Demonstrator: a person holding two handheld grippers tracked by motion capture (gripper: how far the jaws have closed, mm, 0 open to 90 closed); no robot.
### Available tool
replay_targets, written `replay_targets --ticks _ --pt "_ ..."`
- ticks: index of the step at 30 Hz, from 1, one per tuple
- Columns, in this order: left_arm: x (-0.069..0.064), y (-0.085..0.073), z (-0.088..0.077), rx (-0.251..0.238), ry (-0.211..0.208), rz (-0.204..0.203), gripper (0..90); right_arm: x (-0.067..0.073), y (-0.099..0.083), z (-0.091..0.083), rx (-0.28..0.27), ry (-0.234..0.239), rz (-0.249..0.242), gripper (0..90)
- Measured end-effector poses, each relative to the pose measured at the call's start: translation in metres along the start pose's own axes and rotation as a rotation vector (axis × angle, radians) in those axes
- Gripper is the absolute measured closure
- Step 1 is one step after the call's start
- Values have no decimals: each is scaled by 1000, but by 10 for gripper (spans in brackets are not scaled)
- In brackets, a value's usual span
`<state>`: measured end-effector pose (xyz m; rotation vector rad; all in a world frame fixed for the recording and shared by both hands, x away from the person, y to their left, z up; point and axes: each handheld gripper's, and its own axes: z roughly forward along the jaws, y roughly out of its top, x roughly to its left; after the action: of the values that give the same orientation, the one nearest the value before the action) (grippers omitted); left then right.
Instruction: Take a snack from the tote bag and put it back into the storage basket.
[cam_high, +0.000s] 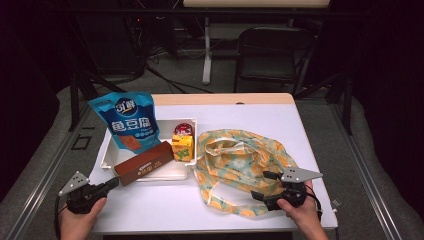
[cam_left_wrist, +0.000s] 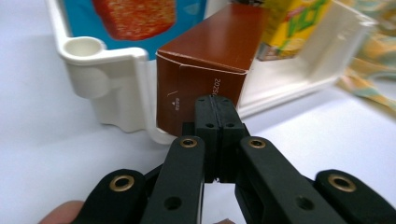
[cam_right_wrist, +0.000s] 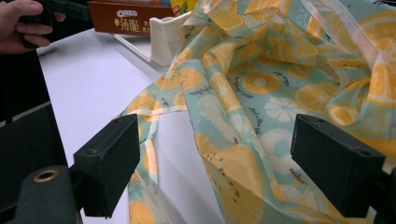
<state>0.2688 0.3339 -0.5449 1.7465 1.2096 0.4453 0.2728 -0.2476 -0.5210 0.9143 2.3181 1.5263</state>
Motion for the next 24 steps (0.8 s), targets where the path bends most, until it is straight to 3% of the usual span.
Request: replay_targets --ticks 3,9,11,15,20,24 --pt "2 1 5 6 30 -30 900 0 -1 1 2 -3 1 160" --pt "-10 -3 -7 -5 -3 -41 900 0 -2 -2 -4 -6 5 161" --pt "-16 -3 -5 5 -12 -19 900 0 -2 -2 -6 -10 8 161" --pt "-18 1 10 41 31 -16 900 0 -1 0 -3 -5 4 161" --pt "-13 5 24 38 91 -45 900 1 -1 -1 -3 -7 0 161" --pt "-12 7 35 64 131 -47 900 0 -1 -2 -13 -18 6 163"
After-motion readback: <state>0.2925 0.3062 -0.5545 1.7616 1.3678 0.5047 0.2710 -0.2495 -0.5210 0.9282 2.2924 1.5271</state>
